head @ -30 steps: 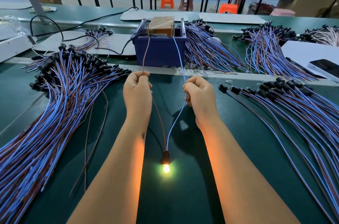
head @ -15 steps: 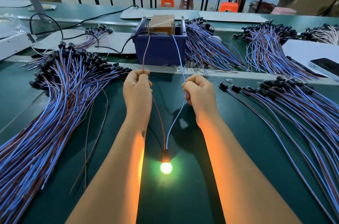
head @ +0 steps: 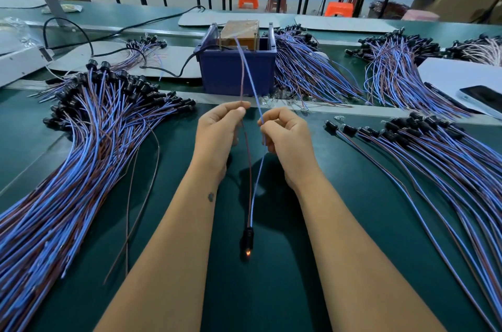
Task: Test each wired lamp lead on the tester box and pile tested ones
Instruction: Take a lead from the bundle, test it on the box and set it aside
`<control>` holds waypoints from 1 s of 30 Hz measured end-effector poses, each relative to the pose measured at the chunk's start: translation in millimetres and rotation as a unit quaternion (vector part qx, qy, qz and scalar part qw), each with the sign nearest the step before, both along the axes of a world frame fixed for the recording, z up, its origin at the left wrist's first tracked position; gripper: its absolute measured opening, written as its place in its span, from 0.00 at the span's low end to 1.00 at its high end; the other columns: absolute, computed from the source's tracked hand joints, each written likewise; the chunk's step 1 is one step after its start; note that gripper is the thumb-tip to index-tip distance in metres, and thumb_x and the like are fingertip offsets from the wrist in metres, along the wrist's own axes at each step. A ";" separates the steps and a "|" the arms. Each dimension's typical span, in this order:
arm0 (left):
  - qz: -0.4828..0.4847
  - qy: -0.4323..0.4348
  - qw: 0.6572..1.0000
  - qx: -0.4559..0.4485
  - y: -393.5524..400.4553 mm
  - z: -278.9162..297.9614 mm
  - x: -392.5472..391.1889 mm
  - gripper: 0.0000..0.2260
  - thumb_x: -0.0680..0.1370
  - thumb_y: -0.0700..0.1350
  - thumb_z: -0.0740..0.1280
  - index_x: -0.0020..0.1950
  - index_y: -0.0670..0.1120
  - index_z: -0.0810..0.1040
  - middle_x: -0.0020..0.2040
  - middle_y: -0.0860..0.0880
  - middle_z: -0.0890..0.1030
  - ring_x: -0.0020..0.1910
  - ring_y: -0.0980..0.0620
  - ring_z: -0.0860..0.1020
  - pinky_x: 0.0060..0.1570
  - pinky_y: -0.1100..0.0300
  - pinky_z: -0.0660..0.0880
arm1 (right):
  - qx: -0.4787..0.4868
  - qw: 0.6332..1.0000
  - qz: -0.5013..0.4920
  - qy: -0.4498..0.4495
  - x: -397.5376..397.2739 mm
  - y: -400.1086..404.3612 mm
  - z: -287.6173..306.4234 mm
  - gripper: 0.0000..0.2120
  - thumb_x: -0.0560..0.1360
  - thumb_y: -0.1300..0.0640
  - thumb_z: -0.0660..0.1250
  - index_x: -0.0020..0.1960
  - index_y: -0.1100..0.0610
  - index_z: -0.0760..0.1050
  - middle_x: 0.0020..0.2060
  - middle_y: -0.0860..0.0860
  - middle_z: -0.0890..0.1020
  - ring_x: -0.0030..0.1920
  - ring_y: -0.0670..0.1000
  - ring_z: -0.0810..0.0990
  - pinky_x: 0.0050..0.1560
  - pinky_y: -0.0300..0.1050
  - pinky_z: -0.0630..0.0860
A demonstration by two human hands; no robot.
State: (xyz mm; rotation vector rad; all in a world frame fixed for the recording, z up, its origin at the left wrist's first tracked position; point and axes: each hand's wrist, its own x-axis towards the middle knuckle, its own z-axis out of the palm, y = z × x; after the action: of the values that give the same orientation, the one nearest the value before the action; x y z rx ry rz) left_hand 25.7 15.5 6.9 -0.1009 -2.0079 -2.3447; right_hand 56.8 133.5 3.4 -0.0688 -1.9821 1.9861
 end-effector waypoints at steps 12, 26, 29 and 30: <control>-0.023 -0.022 0.997 0.072 -2.7 4.0 0.0 0.09 0.79 0.41 0.67 0.38 0.47 0.78 0.27 0.54 0.74 0.25 0.58 0.67 0.29 0.66 0.66 | 0.040 0.994 0.095 -0.024 -0.1 -1.4 -4.2 0.09 0.77 0.66 0.67 0.51 0.54 0.78 0.29 0.50 0.72 0.30 0.44 0.70 0.34 0.37 0.69; 0.012 0.045 0.997 0.057 -6.8 -1.4 -2.6 0.10 0.74 0.34 0.73 0.38 0.48 0.78 0.31 0.54 0.80 0.31 0.58 0.77 0.36 0.66 0.74 | -0.198 0.980 -0.016 0.018 -3.4 19.2 0.7 0.09 0.83 0.56 0.58 0.50 0.56 0.76 0.26 0.47 0.77 0.27 0.43 0.74 0.31 0.35 0.73; -0.035 0.135 0.981 -0.135 2.7 -3.4 4.6 0.10 0.71 0.34 0.74 0.36 0.48 0.80 0.32 0.54 0.81 0.33 0.59 0.76 0.37 0.67 0.73 | -0.156 0.981 -0.115 -0.006 -4.8 29.8 1.4 0.17 0.84 0.52 0.57 0.39 0.56 0.74 0.23 0.46 0.76 0.25 0.44 0.73 0.30 0.36 0.72; -0.055 0.164 0.964 -0.200 6.5 -4.6 8.1 0.11 0.70 0.33 0.74 0.35 0.48 0.80 0.32 0.53 0.81 0.33 0.60 0.76 0.37 0.68 0.73 | -0.102 0.983 -0.150 -0.027 -4.7 33.7 1.4 0.21 0.84 0.49 0.56 0.35 0.55 0.72 0.24 0.46 0.76 0.26 0.45 0.74 0.31 0.38 0.73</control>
State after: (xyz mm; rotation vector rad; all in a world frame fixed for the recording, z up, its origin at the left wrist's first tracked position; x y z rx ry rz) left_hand 33.8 21.9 2.2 -0.5867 -2.3044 -1.7845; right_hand 52.0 167.2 4.8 -0.4480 -1.6753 1.9937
